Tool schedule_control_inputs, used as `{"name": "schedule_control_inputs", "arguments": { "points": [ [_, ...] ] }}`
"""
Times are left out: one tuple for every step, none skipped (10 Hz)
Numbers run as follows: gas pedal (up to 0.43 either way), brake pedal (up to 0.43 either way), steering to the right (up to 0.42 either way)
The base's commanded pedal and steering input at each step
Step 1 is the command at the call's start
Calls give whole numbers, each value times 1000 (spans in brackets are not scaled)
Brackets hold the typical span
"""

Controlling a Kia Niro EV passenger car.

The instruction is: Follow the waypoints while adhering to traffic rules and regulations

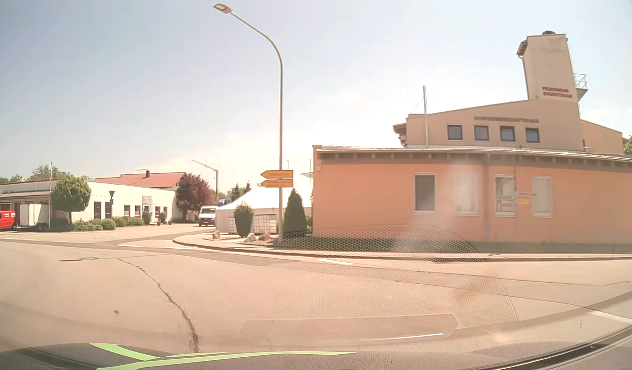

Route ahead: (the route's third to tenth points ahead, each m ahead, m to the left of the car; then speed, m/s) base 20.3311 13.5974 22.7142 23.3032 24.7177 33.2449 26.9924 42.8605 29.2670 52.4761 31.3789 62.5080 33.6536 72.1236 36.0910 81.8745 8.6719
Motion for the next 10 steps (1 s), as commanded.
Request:
{"name": "schedule_control_inputs", "arguments": {
  "points": [
    [0, 0, -218],
    [0, 0, -229],
    [0, 0, -237],
    [0, 0, -240],
    [0, 0, -241],
    [0, 0, -242],
    [8, 0, -243],
    [8, 0, -245],
    [39, 0, -249],
    [47, 0, -254]
  ]
}}
